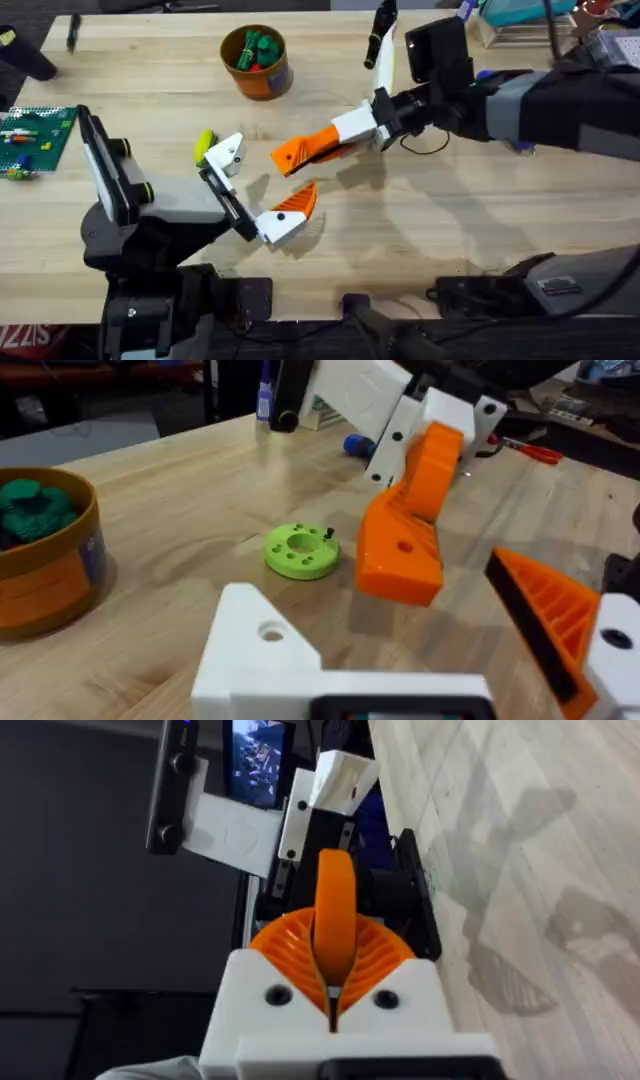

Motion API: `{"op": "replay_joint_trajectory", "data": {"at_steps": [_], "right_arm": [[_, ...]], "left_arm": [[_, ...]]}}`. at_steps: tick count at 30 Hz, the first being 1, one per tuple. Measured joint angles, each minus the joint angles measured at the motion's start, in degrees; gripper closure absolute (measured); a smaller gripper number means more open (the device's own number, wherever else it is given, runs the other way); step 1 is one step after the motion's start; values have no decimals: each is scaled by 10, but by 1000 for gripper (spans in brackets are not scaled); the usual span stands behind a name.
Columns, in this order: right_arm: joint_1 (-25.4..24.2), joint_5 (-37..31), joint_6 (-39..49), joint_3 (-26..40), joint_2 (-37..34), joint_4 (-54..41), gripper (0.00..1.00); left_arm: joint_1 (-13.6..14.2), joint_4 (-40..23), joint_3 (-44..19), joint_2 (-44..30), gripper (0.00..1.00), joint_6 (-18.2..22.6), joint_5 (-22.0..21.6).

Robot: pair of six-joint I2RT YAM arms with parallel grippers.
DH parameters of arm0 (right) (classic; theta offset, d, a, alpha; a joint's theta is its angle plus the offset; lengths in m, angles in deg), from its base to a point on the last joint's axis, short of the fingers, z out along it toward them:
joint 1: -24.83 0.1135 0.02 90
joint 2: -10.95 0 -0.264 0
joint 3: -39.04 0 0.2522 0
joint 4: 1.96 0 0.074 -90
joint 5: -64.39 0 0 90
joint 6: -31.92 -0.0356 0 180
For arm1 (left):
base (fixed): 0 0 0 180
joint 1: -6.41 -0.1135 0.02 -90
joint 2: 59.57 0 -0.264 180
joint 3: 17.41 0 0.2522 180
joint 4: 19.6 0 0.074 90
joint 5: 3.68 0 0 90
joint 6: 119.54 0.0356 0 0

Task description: Pick up the gripper from the table and insert it into the empty holder that is missing its gripper. Then pick up a screw, insert it into the mounting hole, and use the screwdriver to tighten it. Finally, clean up the table by picking up the vegetable and placing it into the bucket.

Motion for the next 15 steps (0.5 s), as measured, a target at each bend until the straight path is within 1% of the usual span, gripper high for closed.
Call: {"op": "replay_joint_trajectory", "data": {"at_steps": [8, 11, 15], "right_arm": [[5, 0, -75, 0, -14, 71, 982], [10, -2, -104, 0, -14, 83, 982], [15, -3, -115, 0, -14, 83, 982]], "left_arm": [[0, -1, 0, 0, 15, 0, 3], [0, -3, 0, 0, 16, 0, 18], [0, -4, 0, 0, 15, 0, 26]]}}
